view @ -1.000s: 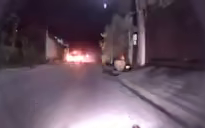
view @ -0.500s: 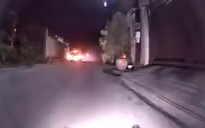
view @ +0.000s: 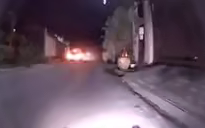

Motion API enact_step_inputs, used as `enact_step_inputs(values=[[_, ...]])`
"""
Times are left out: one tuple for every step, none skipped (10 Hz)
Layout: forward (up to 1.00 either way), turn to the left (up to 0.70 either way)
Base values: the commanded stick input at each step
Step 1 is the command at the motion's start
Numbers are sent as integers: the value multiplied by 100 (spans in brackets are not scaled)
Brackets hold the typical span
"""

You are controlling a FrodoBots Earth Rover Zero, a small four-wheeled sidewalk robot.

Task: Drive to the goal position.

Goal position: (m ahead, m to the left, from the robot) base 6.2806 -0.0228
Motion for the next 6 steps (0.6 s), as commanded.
enact_step_inputs(values=[[70, 34], [70, 9], [70, 0], [70, 0], [70, 10], [70, 25]])
